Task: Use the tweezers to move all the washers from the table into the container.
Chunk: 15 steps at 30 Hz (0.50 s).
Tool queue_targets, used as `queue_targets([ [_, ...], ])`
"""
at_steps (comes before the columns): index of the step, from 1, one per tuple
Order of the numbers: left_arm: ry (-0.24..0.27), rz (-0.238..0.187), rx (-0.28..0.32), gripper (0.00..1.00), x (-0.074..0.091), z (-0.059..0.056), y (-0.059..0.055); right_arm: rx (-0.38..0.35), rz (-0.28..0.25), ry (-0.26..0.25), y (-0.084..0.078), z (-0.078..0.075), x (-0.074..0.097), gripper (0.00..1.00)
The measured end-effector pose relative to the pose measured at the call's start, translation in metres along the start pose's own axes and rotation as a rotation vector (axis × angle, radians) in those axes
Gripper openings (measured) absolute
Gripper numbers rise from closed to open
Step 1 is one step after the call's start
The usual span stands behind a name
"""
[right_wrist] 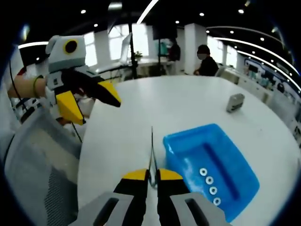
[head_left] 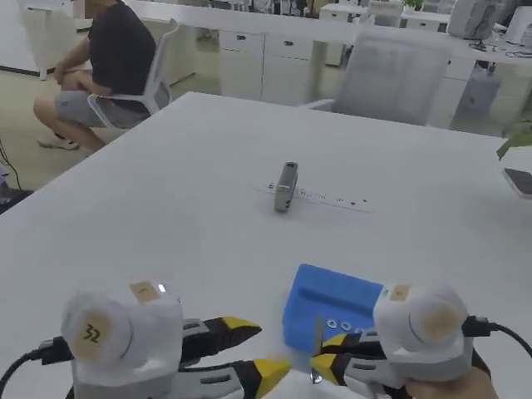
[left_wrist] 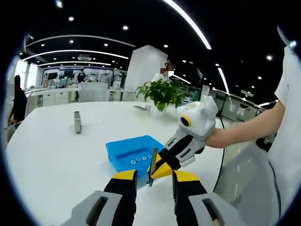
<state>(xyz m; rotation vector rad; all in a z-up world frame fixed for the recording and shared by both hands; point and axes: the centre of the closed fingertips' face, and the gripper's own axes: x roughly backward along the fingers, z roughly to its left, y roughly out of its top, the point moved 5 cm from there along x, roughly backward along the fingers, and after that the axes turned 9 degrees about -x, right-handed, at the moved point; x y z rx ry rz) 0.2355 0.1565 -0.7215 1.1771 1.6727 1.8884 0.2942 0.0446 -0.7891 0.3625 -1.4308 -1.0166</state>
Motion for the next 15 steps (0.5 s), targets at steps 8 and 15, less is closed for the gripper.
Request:
queue_targets([
  [8, -0.319, 0.135, -0.182, 0.2, -0.048, 0.013, 0.006, 0.056, -0.015, 0.079, -0.004, -0.002, 0.001, 0.03],
  [15, -0.514, 0.212, -0.283, 0.12, -0.079, 0.009, -0.006, 0.147, -0.007, 0.134, -0.004, -0.001, -0.001, 0.03],
])
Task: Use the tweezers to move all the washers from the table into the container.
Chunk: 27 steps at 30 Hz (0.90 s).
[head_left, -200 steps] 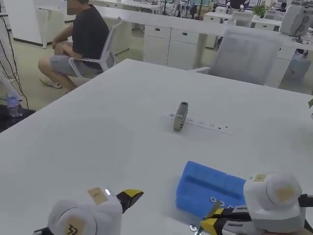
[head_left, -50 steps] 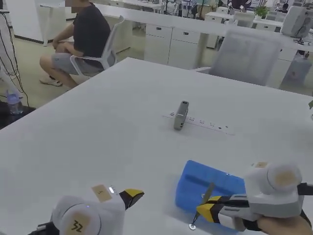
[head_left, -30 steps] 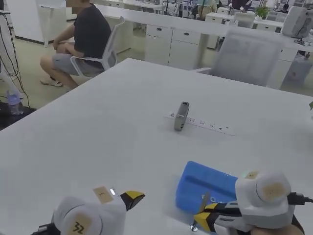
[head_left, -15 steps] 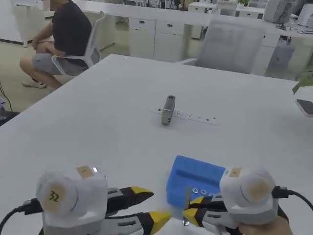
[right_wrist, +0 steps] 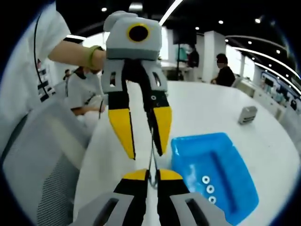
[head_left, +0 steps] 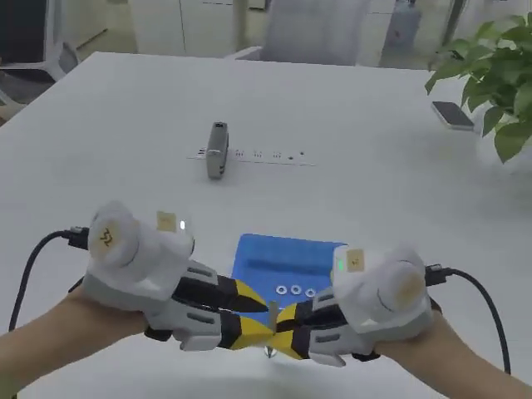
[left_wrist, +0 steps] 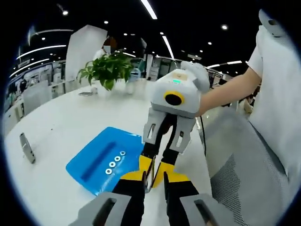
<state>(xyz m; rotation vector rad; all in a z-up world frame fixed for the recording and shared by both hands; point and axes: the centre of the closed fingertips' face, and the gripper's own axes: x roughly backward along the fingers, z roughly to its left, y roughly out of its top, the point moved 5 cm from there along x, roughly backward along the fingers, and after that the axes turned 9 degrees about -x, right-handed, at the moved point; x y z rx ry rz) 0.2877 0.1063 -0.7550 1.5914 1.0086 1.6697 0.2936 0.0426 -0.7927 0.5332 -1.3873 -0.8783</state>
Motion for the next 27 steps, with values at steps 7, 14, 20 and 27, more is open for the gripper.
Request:
queue_targets([
  [7, -0.07, 0.037, -0.107, 0.02, -0.01, 0.005, -0.001, -0.002, -0.013, 0.017, 0.001, 0.002, -0.004, 0.03],
  [14, -0.095, 0.055, -0.164, 0.03, -0.01, 0.01, -0.003, -0.038, -0.05, 0.017, 0.0, 0.0, -0.003, 0.03],
  [20, -0.079, 0.051, -0.148, 0.02, -0.009, 0.011, -0.004, -0.131, -0.089, -0.011, 0.0, -0.002, -0.004, 0.04],
  [27, -0.048, 0.071, -0.154, 0.01, -0.009, 0.01, -0.004, -0.303, -0.114, -0.07, -0.017, 0.01, 0.013, 0.21],
])
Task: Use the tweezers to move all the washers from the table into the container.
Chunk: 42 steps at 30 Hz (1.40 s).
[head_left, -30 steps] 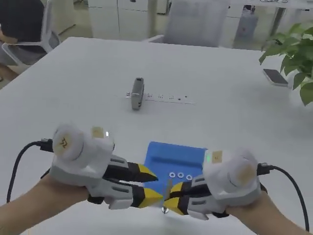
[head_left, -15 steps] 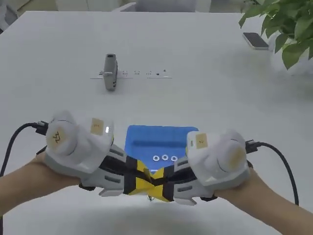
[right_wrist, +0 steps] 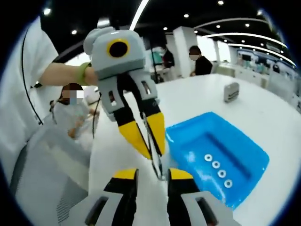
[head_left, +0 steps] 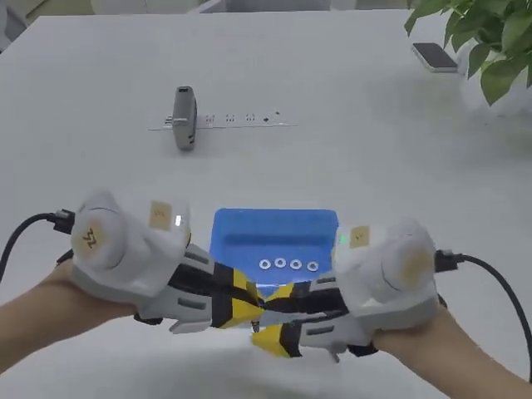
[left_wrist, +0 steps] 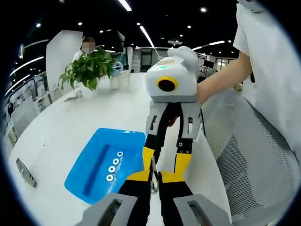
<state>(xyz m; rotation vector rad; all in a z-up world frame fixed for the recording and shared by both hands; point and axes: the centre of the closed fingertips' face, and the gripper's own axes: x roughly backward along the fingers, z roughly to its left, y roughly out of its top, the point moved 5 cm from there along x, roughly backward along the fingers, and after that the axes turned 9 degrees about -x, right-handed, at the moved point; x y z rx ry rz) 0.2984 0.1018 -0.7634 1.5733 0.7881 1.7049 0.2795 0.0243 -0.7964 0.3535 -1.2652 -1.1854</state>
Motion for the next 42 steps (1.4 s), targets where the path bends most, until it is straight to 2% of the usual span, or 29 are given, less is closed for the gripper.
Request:
queue_targets([
  [2, 0.018, 0.009, 0.01, 0.01, -0.001, 0.0, 0.001, -0.073, -0.026, -0.021, -0.007, 0.008, 0.014, 0.19],
  [4, 0.039, 0.019, 0.026, 0.01, -0.001, 0.001, 0.001, -0.112, -0.041, -0.072, -0.015, 0.014, 0.032, 0.2],
  [6, 0.087, 0.023, 0.074, 0.01, -0.001, 0.001, 0.0, -0.144, -0.055, -0.131, -0.025, 0.018, 0.051, 0.18],
  [7, 0.09, 0.02, 0.081, 0.01, -0.001, 0.0, 0.001, -0.174, -0.069, -0.168, -0.035, 0.015, 0.06, 0.17],
  [9, 0.124, 0.021, 0.09, 0.01, -0.002, -0.001, 0.001, -0.211, -0.07, -0.21, -0.043, 0.022, 0.076, 0.16],
  [12, 0.178, 0.028, 0.102, 0.0, -0.002, -0.006, 0.002, -0.164, -0.009, -0.332, -0.06, 0.031, 0.104, 0.14],
  [15, 0.221, 0.028, 0.102, 0.0, 0.001, -0.013, 0.004, -0.102, 0.059, -0.397, -0.072, 0.039, 0.12, 0.13],
  [17, 0.236, 0.019, 0.125, 0.0, 0.004, -0.018, 0.008, -0.085, 0.059, -0.419, -0.075, 0.043, 0.125, 0.13],
  [19, 0.251, 0.025, 0.139, 0.01, 0.007, -0.021, 0.011, -0.06, 0.072, -0.463, -0.077, 0.045, 0.133, 0.14],
  [21, 0.3, 0.024, 0.182, 0.01, 0.015, -0.021, 0.014, -0.001, 0.1, -0.51, -0.079, 0.045, 0.139, 0.15],
  [22, 0.323, 0.018, 0.229, 0.01, 0.021, -0.021, 0.019, 0.028, 0.117, -0.529, -0.082, 0.046, 0.141, 0.14],
  [23, 0.342, 0.004, 0.245, 0.01, 0.025, -0.02, 0.023, 0.037, 0.119, -0.538, -0.083, 0.046, 0.141, 0.14],
  [24, 0.373, -0.009, 0.25, 0.01, 0.033, -0.018, 0.029, 0.031, 0.111, -0.541, -0.084, 0.048, 0.14, 0.13],
  [28, 0.437, -0.01, 0.27, 0.01, 0.052, -0.007, 0.045, 0.059, 0.13, -0.544, -0.08, 0.046, 0.137, 0.1],
  [29, 0.445, -0.011, 0.272, 0.01, 0.054, -0.005, 0.047, 0.057, 0.128, -0.541, -0.079, 0.046, 0.137, 0.1],
  [33, 0.495, -0.022, 0.287, 0.01, 0.063, 0.014, 0.056, 0.044, 0.098, -0.545, -0.077, 0.046, 0.141, 0.1],
  [35, 0.515, -0.013, 0.283, 0.01, 0.062, 0.024, 0.056, 0.014, 0.068, -0.554, -0.075, 0.043, 0.144, 0.1],
  [38, 0.524, 0.001, 0.297, 0.01, 0.055, 0.037, 0.05, -0.008, 0.039, -0.593, -0.073, 0.039, 0.15, 0.1],
  [41, 0.531, 0.003, 0.33, 0.01, 0.044, 0.048, 0.038, -0.008, 0.027, -0.62, -0.071, 0.037, 0.153, 0.09],
  [42, 0.535, 0.017, 0.335, 0.01, 0.037, 0.052, 0.031, -0.007, 0.026, -0.624, -0.071, 0.036, 0.153, 0.09],
])
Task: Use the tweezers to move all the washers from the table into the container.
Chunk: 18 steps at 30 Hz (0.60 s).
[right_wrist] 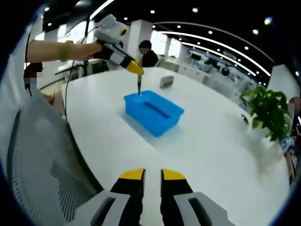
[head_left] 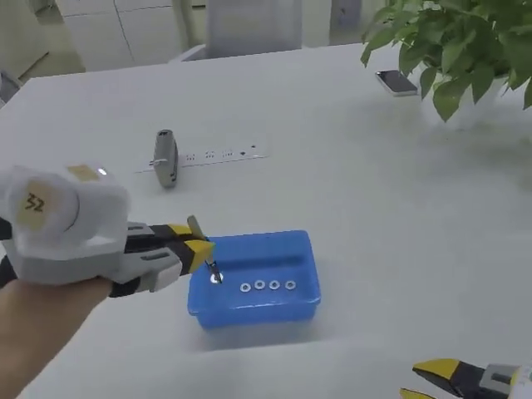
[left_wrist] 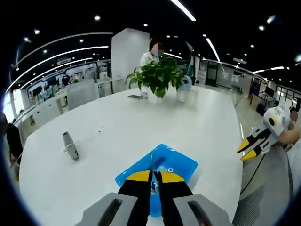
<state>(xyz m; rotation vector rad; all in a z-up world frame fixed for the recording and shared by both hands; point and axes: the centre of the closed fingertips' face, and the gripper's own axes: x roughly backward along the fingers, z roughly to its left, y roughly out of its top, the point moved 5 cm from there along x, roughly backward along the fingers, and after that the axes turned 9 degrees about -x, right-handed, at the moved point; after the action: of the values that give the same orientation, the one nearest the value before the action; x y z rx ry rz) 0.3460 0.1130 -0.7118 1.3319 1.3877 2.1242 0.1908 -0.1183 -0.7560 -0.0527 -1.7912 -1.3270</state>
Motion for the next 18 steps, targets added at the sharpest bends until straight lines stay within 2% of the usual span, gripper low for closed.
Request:
queue_targets([
  [3, 0.0, 0.035, -0.002, 0.01, -0.016, 0.001, -0.011, 0.004, -0.006, -0.005, 0.0, -0.001, 0.0, 0.09],
  [4, 0.002, 0.046, -0.024, 0.01, -0.021, 0.002, -0.014, 0.007, -0.005, -0.005, 0.0, -0.001, 0.0, 0.08],
  [10, 0.013, 0.047, 0.011, 0.02, -0.038, 0.005, -0.02, 0.018, -0.004, -0.017, -0.001, -0.003, -0.002, 0.08],
  [12, 0.007, 0.065, 0.009, 0.02, -0.041, 0.004, -0.024, 0.023, -0.005, -0.02, -0.001, -0.004, -0.001, 0.07],
  [15, 0.009, 0.107, -0.028, 0.02, -0.041, 0.003, -0.028, 0.019, -0.013, -0.029, -0.002, -0.006, 0.0, 0.07],
  [18, 0.018, 0.103, -0.027, 0.02, -0.036, 0.004, -0.027, 0.001, -0.024, -0.034, -0.001, -0.009, 0.001, 0.07],
])
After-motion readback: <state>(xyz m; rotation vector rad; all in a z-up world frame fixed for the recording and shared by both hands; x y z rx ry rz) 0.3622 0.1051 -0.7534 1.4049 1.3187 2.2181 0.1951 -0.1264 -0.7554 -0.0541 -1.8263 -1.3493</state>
